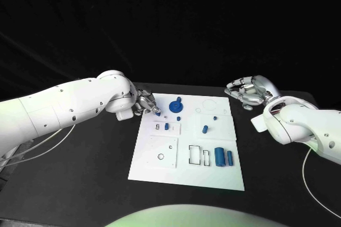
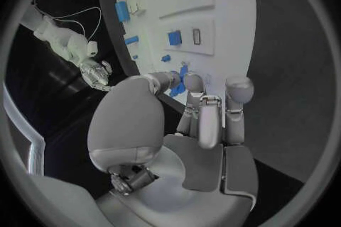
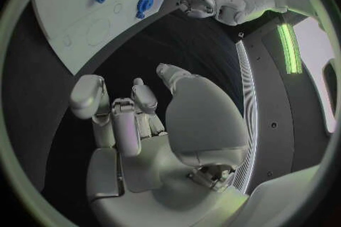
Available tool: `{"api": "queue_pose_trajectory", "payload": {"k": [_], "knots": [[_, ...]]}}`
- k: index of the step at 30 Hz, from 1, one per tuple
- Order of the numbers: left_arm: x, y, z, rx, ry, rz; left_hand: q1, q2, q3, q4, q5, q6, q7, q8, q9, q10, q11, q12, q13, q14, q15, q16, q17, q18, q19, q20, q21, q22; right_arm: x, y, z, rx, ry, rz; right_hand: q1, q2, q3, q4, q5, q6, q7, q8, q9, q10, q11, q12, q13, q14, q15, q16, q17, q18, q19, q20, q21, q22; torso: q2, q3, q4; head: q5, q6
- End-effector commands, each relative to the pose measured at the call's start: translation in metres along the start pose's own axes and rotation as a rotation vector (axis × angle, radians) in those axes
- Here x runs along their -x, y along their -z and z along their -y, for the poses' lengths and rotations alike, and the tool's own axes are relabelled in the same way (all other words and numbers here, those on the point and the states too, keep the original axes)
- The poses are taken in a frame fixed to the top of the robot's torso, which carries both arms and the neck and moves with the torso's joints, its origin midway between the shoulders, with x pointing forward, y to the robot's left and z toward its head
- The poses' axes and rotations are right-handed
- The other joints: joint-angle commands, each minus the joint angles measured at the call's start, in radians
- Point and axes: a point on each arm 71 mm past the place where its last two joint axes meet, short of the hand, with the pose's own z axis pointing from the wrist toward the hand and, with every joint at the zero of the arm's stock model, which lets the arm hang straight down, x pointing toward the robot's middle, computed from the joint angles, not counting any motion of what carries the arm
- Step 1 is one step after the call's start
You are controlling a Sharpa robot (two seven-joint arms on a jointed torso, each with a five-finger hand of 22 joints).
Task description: Assemble the parts on the task board
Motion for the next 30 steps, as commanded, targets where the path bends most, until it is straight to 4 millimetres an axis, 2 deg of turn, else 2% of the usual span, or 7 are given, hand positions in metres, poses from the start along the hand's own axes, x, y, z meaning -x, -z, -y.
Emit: {"api": "queue_pose_trajectory", "payload": {"k": [1,7,16,30], "knots": [[-0.005,0.003,0.003,-0.042,0.021,0.030,-0.005,0.008,0.162,-0.156,0.006,0.011,-0.006,0.008,0.026,0.012,-0.001,0.010,0.007,0.072,-0.008,0.007,0.125,-0.008,0.008,-0.001,0.008,0.005,0.000,0.000,-0.001,0.009,0.002,-0.004,0.000,0.008,-0.001,0.004,0.007,-0.002,-0.004,0.004,-0.002,-0.001,0.000,-0.001,0.000,0.073,-0.009,-0.004,0.139,0.005,-0.004,0.001,-0.005,-0.001,0.001,-0.0006,-0.0015,0.002,-0.002],[-0.016,0.005,0.000,-0.046,-0.008,0.033,-0.013,0.001,0.172,-0.162,0.010,0.015,-0.008,0.013,0.025,0.021,-0.003,0.022,0.021,0.074,-0.009,0.010,0.135,-0.010,0.012,-0.003,0.014,0.015,0.000,0.000,0.000,0.008,0.003,-0.004,-0.001,0.007,-0.002,0.005,0.007,-0.002,-0.004,0.005,-0.002,-0.002,0.000,-0.001,-0.001,0.073,-0.009,-0.005,0.138,0.006,-0.005,0.001,-0.007,-0.002,0.000,-0.0007,0.0006,0.000,-0.003],[-0.032,0.003,-0.006,-0.038,-0.076,0.038,-0.017,-0.004,0.179,-0.168,0.012,0.019,-0.010,0.016,0.025,0.028,-0.005,0.031,0.032,0.076,-0.011,0.013,0.142,-0.011,0.016,-0.004,0.019,0.023,0.000,0.000,0.000,0.007,0.003,-0.004,-0.001,0.007,-0.002,0.005,0.007,-0.002,-0.004,0.005,-0.002,-0.002,0.000,-0.001,-0.001,0.073,-0.009,-0.005,0.138,0.006,-0.005,0.001,-0.007,-0.002,0.002,-0.0009,-0.0022,0.004,-0.005],[-0.039,0.003,-0.007,-0.022,-0.110,0.004,-0.026,-0.013,0.191,-0.176,0.020,0.027,-0.014,0.021,0.022,0.045,-0.008,0.054,0.061,0.074,-0.013,0.011,0.134,-0.015,0.027,-0.006,0.032,0.045,0.000,0.001,0.001,0.007,0.003,-0.004,-0.001,0.007,-0.002,0.005,0.007,-0.002,-0.004,0.005,-0.002,-0.002,0.000,-0.001,-0.001,0.073,-0.009,-0.005,0.138,0.006,-0.005,0.001,-0.007,-0.002,0.001,-0.0001,-0.0027,0.006,-0.007]]}}
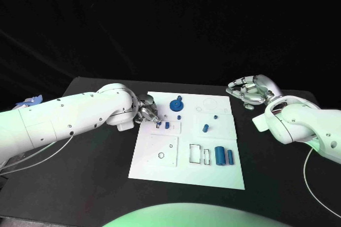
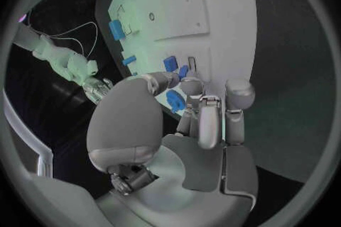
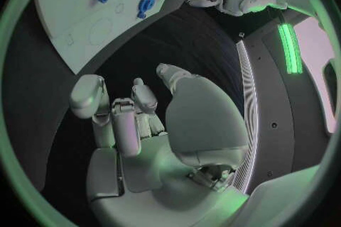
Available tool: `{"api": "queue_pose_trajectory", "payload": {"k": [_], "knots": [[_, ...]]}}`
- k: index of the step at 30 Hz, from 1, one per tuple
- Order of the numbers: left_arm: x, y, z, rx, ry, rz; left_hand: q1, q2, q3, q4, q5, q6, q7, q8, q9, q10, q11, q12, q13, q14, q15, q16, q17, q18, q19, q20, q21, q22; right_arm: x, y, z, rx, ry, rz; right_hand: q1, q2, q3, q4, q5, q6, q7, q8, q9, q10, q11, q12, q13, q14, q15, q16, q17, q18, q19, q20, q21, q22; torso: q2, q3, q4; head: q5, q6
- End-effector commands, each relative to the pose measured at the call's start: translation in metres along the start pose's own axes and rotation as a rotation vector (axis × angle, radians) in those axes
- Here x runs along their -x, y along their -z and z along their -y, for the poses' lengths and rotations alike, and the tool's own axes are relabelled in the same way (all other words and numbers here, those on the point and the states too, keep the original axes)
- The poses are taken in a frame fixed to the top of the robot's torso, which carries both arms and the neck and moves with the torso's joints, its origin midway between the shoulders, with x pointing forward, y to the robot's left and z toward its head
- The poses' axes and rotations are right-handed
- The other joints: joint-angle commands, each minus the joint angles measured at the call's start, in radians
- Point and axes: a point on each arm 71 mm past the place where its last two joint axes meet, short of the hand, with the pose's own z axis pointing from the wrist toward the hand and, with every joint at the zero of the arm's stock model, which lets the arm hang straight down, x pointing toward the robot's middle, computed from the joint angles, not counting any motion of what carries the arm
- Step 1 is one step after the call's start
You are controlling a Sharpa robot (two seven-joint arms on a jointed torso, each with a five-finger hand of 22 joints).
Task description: Assemble the parts on the task board
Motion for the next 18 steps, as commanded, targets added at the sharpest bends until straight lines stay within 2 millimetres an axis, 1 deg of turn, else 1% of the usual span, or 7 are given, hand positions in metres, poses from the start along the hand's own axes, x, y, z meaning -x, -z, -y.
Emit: {"api": "queue_pose_trajectory", "payload": {"k": [1,8,18], "knots": [[-0.0022,0.0005,0.0010,0.002,-0.030,-0.015,-0.007,0.000,0.185,-0.181,0.005,0.020,-0.014,0.003,0.022,0.010,0.000,0.005,0.002,0.074,-0.006,0.002,0.134,-0.015,0.006,0.000,0.004,0.002,-0.0005,0.0001,-0.0004,0.010,0.002,-0.004,-0.001,0.007,-0.002,0.005,0.003,-0.002,-0.004,0.005,-0.001,-0.002,0.000,-0.001,-0.001,0.073,-0.009,-0.005,0.138,0.006,-0.005,0.001,-0.003,-0.001,0.000,0.0006,-0.0006,0.000,0.000],[-0.0033,0.0005,-0.0003,0.015,-0.045,-0.029,-0.013,-0.007,0.193,-0.188,0.017,0.024,-0.016,0.006,0.021,0.015,-0.002,0.011,0.009,0.075,-0.008,0.003,0.136,-0.016,0.009,-0.002,0.008,0.008,-0.0004,0.0003,-0.0001,0.009,0.002,-0.004,-0.001,0.007,-0.002,0.005,0.003,-0.002,-0.004,0.005,-0.001,-0.002,0.000,-0.001,-0.001,0.073,-0.009,-0.005,0.138,0.006,-0.005,0.001,-0.003,-0.001,0.000,0.0007,-0.0004,-0.001,-0.002],[-0.0035,0.0003,-0.0015,0.029,-0.064,-0.033,-0.017,-0.010,0.197,-0.190,0.025,0.027,-0.017,0.008,0.020,0.019,-0.003,0.015,0.015,0.075,-0.009,0.004,0.138,-0.017,0.011,-0.002,0.012,0.013,-0.0006,0.0003,0.0001,0.008,0.002,-0.004,-0.001,0.007,-0.002,0.005,0.003,-0.002,-0.004,0.005,-0.001,-0.002,0.000,-0.001,-0.001,0.073,-0.009,-0.005,0.138,0.006,-0.005,0.001,-0.003,-0.001,0.000,0.0006,-0.0001,0.000,-0.005]]}}
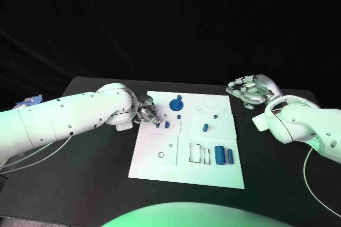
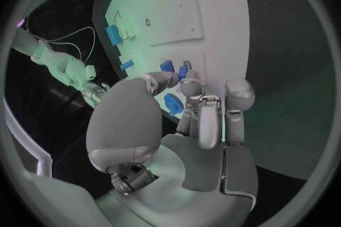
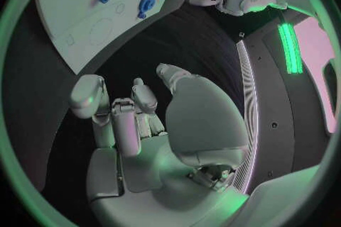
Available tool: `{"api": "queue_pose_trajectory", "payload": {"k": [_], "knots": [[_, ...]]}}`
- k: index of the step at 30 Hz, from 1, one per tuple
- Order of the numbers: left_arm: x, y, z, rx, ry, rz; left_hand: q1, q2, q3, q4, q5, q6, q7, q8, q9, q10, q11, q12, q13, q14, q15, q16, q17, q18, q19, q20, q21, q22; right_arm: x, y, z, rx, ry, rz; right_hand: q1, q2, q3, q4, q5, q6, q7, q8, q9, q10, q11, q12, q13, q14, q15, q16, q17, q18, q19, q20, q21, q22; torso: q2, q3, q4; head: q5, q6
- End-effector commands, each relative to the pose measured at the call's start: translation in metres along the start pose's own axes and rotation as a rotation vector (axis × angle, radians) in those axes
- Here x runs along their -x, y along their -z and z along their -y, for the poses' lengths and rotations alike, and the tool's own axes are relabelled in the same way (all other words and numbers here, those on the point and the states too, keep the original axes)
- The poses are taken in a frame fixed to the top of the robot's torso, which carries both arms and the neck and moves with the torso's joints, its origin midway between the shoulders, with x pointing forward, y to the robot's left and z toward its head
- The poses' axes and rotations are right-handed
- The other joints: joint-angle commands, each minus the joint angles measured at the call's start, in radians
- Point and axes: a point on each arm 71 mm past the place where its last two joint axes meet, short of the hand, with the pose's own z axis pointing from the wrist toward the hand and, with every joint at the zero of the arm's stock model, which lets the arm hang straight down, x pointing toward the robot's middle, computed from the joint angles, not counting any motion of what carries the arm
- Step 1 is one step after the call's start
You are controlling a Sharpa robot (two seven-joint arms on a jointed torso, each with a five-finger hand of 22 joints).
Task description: Assemble the parts on the task board
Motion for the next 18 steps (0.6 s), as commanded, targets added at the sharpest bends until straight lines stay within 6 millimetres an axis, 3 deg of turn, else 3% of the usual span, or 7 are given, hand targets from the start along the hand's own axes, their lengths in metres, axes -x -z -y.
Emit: {"api": "queue_pose_trajectory", "payload": {"k": [1,18], "knots": [[-0.0018,0.0001,-0.0002,0.010,-0.028,-0.019,-0.009,-0.002,0.197,-0.191,0.008,0.017,-0.010,0.007,0.019,0.007,0.002,0.007,0.002,0.075,-0.009,0.004,0.139,-0.017,0.008,0.001,0.007,0.002,-0.0006,0.0001,-0.0004,0.009,0.002,-0.005,-0.001,0.007,-0.002,0.005,0.003,-0.002,-0.004,0.005,-0.001,-0.002,0.000,-0.001,-0.001,0.073,-0.009,-0.005,0.138,0.006,-0.005,0.001,-0.003,-0.001,0.000,-0.0001,0.0005,0.001,-0.001],[-0.0029,0.0006,-0.0005,0.014,-0.037,-0.032,-0.010,-0.003,0.198,-0.192,0.010,0.018,-0.010,0.007,0.019,0.007,0.002,0.007,0.002,0.075,-0.009,0.005,0.140,-0.017,0.009,0.001,0.007,0.004,-0.0007,0.0002,0.0000,0.008,0.002,-0.005,-0.001,0.007,-0.002,0.005,0.003,-0.002,-0.004,0.005,-0.001,-0.002,0.000,-0.001,-0.001,0.073,-0.009,-0.005,0.138,0.006,-0.005,0.001,-0.003,-0.001,0.000,0.0002,0.0004,-0.001,-0.002]]}}
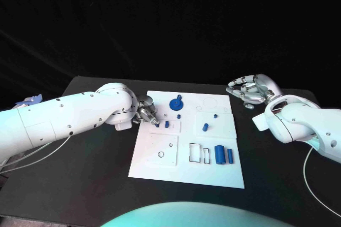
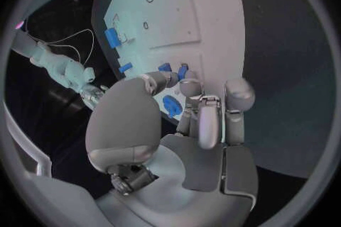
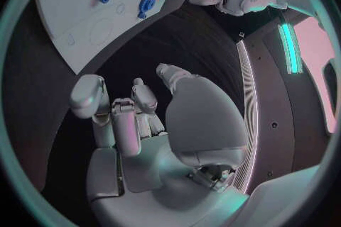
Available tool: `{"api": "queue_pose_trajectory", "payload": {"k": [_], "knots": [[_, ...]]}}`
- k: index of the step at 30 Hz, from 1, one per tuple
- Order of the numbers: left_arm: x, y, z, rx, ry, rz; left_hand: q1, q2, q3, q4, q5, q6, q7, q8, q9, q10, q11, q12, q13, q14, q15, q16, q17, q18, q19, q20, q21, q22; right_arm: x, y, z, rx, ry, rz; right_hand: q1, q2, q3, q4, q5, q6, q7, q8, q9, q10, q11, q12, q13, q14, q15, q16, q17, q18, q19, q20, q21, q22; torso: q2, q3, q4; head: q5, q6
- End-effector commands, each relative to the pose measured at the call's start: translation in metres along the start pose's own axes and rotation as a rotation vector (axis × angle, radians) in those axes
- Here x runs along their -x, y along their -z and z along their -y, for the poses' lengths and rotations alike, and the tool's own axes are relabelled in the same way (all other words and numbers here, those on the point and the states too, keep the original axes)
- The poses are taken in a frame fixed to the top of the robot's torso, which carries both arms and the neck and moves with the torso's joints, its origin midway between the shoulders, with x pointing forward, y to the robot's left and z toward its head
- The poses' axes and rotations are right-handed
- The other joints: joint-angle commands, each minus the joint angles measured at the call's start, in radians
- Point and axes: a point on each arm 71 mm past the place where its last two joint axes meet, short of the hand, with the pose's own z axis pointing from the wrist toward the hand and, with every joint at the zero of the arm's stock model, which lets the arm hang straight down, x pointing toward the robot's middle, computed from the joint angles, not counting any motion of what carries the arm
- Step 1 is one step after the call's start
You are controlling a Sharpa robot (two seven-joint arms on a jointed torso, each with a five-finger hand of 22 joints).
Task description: Assemble the parts on the task board
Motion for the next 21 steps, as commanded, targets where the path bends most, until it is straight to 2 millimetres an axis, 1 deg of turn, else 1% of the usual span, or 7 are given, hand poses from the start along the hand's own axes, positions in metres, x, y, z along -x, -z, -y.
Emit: {"api": "queue_pose_trajectory", "payload": {"k": [1,7,16,21], "knots": [[-0.0023,0.0000,0.0006,0.003,-0.017,-0.020,0.000,0.007,0.198,-0.192,0.006,0.014,-0.007,0.003,0.003,0.008,0.002,0.004,0.002,0.075,-0.010,0.004,0.139,-0.017,0.009,0.001,0.003,0.001,-0.0006,0.0001,-0.0005,0.009,0.003,-0.005,-0.001,0.007,-0.002,0.005,0.003,-0.002,-0.004,0.005,-0.001,-0.002,0.000,-0.001,-0.001,0.073,-0.009,-0.005,0.138,0.006,-0.005,0.001,-0.003,-0.001,0.000,0.0001,0.0003,-0.001,0.000],[-0.0027,-0.0003,0.0010,0.001,-0.017,-0.024,0.000,0.007,0.198,-0.192,0.006,0.014,-0.007,0.003,0.003,0.008,0.002,0.004,0.002,0.075,-0.010,0.004,0.139,-0.017,0.009,0.001,0.003,0.001,-0.0007,0.0001,-0.0005,0.009,0.003,-0.005,-0.001,0.007,-0.002,0.005,0.003,-0.002,-0.004,0.005,-0.001,-0.002,0.000,-0.001,-0.001,0.073,-0.009,-0.005,0.138,0.006,-0.005,0.001,-0.003,-0.001,-0.001,0.0007,0.0000,-0.001,-0.001],[-0.0035,-0.0005,0.0025,-0.005,-0.019,-0.029,-0.001,0.005,0.199,-0.194,0.007,0.015,-0.007,0.003,0.003,0.008,0.001,0.004,0.001,0.076,-0.010,0.005,0.140,-0.017,0.008,0.000,0.004,0.000,-0.0005,0.0002,-0.0003,0.008,0.003,-0.005,-0.002,0.007,-0.004,0.008,0.004,-0.002,-0.005,0.008,-0.002,-0.001,0.000,0.000,-0.001,0.073,-0.010,-0.005,0.138,0.006,-0.004,0.000,-0.004,-0.001,-0.001,0.0001,-0.0001,0.000,-0.001],[-0.0037,-0.0008,0.0032,-0.005,-0.022,-0.032,-0.001,0.005,0.199,-0.194,0.007,0.015,-0.007,0.003,0.003,0.008,0.001,0.004,0.001,0.076,-0.010,0.005,0.140,-0.017,0.008,0.000,0.004,0.000,-0.0005,0.0003,-0.0004,0.009,0.002,-0.005,-0.002,0.007,-0.004,0.008,0.004,-0.002,-0.005,0.008,-0.002,-0.001,0.000,0.000,-0.001,0.073,-0.010,-0.005,0.138,0.006,-0.004,0.000,-0.004,-0.001,0.000,0.0004,-0.0006,-0.001,-0.002]]}}
